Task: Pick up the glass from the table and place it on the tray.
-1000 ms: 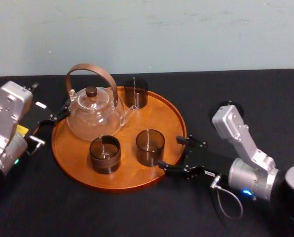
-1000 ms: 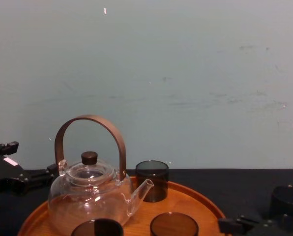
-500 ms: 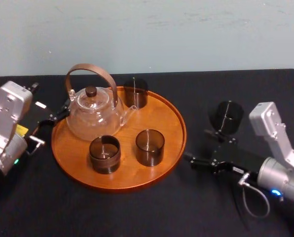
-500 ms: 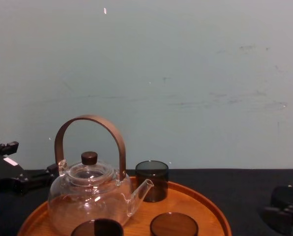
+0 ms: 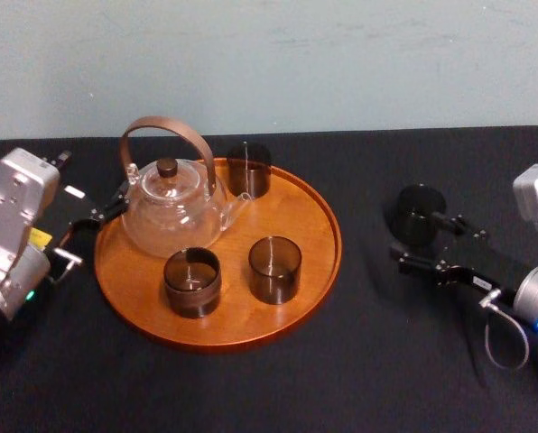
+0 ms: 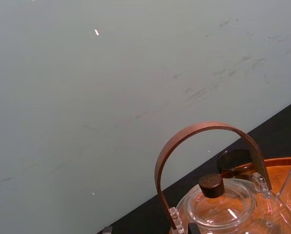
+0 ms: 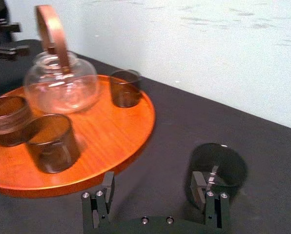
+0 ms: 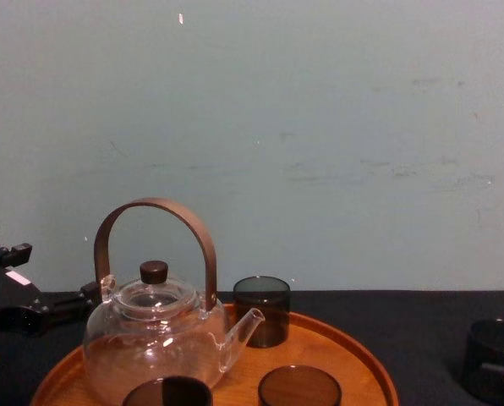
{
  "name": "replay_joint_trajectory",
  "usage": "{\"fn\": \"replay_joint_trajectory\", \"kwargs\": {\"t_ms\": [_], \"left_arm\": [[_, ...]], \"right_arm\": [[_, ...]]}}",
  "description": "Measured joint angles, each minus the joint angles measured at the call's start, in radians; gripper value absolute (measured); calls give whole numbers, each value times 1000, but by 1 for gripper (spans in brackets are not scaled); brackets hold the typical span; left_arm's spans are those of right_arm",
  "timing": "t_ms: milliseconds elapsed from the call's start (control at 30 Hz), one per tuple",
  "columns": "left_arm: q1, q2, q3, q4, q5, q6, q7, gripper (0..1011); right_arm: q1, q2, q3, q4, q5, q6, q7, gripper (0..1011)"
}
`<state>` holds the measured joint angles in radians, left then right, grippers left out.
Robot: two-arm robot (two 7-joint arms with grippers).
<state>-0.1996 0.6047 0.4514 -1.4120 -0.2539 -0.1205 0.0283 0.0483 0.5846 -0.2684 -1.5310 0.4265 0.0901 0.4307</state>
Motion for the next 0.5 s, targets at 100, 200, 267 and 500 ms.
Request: {"fn": "replay_joint_trajectory", "kwargs": {"t_ms": [100, 200, 267, 500], "left_arm": [[0, 0, 0, 0, 0, 0, 0, 1001], [0, 0, 0, 0, 0, 0, 0, 1001], [0, 0, 0, 0, 0, 0, 0, 1001], [0, 0, 0, 0, 0, 0, 0, 1001]], "right_arm": [[6, -3, 11, 16, 3, 0, -4, 1002], [17, -10, 24, 42, 7, 1, -12, 1002], [29, -17, 32, 67, 7, 2, -20, 1002], [90, -47, 42, 163, -1, 10, -38, 1002]]}}
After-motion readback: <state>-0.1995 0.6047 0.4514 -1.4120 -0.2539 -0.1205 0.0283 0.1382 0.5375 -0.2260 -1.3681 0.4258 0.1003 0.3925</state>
